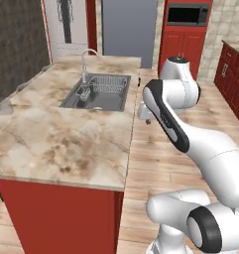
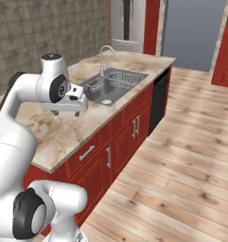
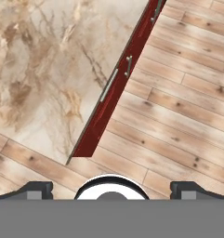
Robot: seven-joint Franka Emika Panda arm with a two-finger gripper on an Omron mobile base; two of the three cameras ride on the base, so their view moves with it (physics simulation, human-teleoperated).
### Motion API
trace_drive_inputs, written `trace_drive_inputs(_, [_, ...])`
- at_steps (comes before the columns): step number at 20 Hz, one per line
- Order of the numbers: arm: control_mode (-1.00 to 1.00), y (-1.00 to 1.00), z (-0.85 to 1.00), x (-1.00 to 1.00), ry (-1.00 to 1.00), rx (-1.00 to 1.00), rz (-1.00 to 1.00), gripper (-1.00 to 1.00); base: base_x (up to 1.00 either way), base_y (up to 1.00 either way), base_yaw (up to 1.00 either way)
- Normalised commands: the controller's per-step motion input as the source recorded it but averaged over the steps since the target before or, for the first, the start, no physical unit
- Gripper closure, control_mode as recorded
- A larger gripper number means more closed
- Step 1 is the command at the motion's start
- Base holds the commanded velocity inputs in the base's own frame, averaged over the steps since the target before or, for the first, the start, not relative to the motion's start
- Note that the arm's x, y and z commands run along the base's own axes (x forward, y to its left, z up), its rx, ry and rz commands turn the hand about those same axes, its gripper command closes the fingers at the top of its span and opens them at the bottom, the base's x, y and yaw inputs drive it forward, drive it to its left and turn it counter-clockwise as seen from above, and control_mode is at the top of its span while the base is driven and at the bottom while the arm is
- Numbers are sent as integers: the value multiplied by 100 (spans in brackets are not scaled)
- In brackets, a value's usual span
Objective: Take a straw from the drawer in front and place it inside the glass cup on the dining counter.
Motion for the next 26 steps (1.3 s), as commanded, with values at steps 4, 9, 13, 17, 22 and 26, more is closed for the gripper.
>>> trace_drive_inputs(4, [100, 0, 0, 0, 0, 0, 0, -100, 0, 36, -24])
trace_drive_inputs(9, [100, 0, 0, 0, 0, 0, 0, -100, 0, 28, -22])
trace_drive_inputs(13, [100, 0, 0, 0, 0, 0, 0, -100, 0, 13, -16])
trace_drive_inputs(17, [100, 0, 0, 0, 0, 0, 0, -100, 0, 8, -10])
trace_drive_inputs(22, [100, 0, 0, 0, 0, 0, 0, -100, 0, 0, 0])
trace_drive_inputs(26, [100, 0, 0, 0, 0, 0, 0, -100, 0, 0, 0])
